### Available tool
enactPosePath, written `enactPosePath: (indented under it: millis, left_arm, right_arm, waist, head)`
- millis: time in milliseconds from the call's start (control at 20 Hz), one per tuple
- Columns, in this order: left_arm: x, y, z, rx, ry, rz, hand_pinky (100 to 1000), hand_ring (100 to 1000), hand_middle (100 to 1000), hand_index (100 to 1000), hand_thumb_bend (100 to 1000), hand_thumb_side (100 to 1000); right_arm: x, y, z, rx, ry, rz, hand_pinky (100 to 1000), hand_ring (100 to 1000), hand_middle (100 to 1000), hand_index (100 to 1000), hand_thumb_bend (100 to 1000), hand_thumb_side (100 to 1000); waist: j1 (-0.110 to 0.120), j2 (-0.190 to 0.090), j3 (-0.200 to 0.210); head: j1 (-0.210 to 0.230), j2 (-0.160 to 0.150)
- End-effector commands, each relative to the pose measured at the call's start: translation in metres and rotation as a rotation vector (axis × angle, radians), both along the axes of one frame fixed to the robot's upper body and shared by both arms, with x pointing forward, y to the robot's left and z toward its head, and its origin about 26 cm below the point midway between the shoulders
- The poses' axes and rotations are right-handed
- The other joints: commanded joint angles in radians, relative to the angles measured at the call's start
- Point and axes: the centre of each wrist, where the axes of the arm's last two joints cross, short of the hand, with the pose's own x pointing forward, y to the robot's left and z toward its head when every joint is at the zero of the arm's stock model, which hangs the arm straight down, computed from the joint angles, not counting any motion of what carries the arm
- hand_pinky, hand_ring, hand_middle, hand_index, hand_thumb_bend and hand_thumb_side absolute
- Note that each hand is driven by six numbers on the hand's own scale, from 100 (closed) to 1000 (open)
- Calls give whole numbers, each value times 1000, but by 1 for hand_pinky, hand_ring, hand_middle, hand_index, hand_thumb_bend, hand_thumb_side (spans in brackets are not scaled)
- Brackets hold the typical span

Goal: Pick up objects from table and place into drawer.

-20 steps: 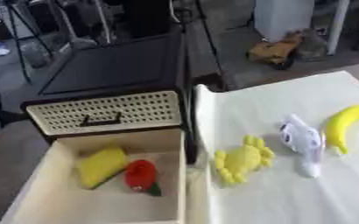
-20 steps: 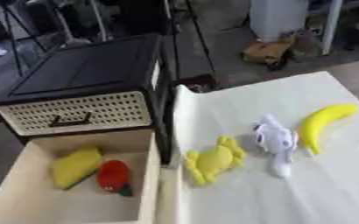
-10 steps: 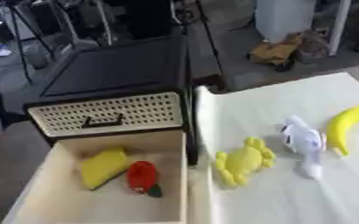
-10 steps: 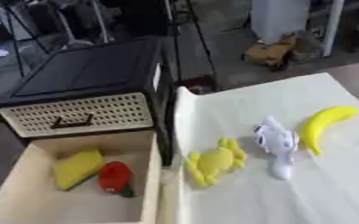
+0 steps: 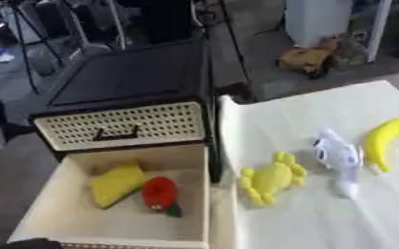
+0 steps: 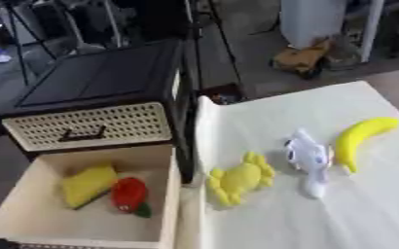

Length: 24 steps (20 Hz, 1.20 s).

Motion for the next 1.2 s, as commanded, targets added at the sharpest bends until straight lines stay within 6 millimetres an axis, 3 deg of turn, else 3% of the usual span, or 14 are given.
enactPosePath:
  millis: [50, 300, 700, 950, 1200]
  left_arm:
    - [-3, 2, 4, 19, -4, 1, 100, 100, 105, 965, 100, 396]
    - [-4, 2, 1, -80, 165, 78, 100, 100, 100, 912, 100, 433]
    - [-3, 5, 6, -184, 260, 99, 100, 100, 100, 927, 100, 453]
    - [-2, 8, 12, -205, 244, 89, 100, 100, 100, 927, 100, 437]
    - [0, 10, 18, -179, 96, 7, 100, 100, 100, 934, 100, 404]
  right_arm:
    - [-3, 1, 7, -20, -24, 2, 758, 879, 769, 911, 100, 1000]
    - [-3, 2, 6, -21, -18, 2, 759, 880, 769, 911, 100, 1000]
    - [-3, 1, 5, -17, -11, 2, 759, 880, 768, 911, 100, 1000]
    - [-3, 2, 4, -18, -6, 5, 759, 880, 768, 911, 100, 1000]
    - [-3, 2, 4, -15, -4, 5, 759, 881, 768, 911, 100, 1000]
  waist:
    - [-12, -14, 4]
    - [-14, -15, 7]
    - [-19, -23, 12]
    - [-20, -28, 12]
    - [-20, -31, 12]
  head:
    - [4, 1]
    - [6, 2]
    - [8, 2]
    - [8, 2]
    - [8, 5]
